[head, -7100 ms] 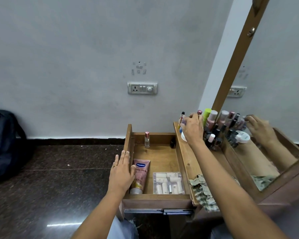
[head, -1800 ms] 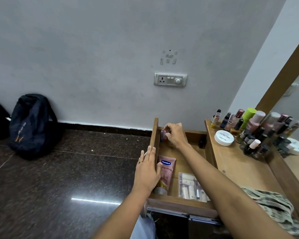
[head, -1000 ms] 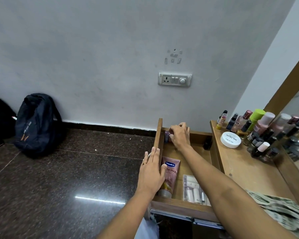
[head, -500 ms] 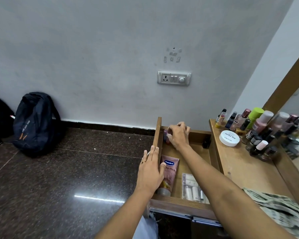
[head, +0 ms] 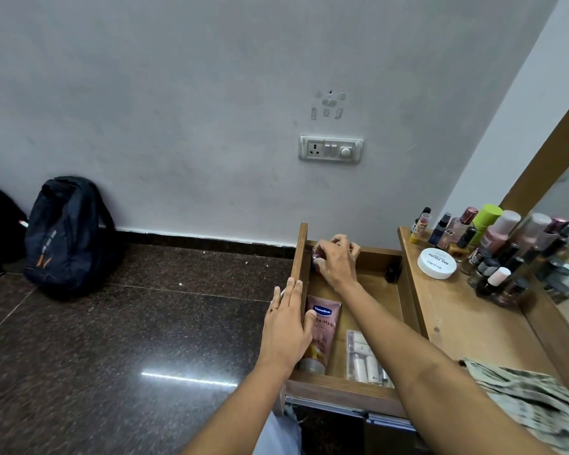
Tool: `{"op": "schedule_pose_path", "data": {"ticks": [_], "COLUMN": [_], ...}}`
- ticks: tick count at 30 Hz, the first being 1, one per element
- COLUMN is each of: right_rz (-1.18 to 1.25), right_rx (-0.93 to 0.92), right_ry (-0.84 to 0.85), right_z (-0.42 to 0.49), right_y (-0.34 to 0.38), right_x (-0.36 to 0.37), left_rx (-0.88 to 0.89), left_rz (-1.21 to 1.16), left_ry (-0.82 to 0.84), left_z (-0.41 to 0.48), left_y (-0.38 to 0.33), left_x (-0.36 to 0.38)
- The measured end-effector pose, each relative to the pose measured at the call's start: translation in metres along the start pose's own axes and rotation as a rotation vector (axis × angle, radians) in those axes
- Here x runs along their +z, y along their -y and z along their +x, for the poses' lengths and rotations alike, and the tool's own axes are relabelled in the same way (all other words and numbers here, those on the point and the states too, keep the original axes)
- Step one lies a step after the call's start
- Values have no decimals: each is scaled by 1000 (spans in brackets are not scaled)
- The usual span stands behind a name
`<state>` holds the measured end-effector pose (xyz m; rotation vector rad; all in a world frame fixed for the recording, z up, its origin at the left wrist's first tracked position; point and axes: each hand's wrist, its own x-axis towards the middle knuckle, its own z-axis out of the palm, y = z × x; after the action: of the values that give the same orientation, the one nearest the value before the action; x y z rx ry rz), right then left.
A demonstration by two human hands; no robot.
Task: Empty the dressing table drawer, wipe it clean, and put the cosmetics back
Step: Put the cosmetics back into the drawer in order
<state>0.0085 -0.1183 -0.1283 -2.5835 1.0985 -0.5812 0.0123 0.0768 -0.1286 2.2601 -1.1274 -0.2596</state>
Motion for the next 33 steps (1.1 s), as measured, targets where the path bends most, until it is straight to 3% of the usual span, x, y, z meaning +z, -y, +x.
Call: {"op": "schedule_pose_path", "data": {"ticks": [5, 17, 33], "right_rz": [45, 110, 31], "right_rx": [84, 95, -72], "right_ry": [-37, -94, -162], "right_z": [-4, -8, -18], "right_y": [4, 5, -3], "right_x": [5, 3, -23], "left_rx": [1, 1, -9], "left_rz": [7, -15, -6], "left_ry": [0, 3, 4], "left_z": [0, -1, -1], "left_y": [0, -2, -1], "left_x": [-1, -3, 0]}}
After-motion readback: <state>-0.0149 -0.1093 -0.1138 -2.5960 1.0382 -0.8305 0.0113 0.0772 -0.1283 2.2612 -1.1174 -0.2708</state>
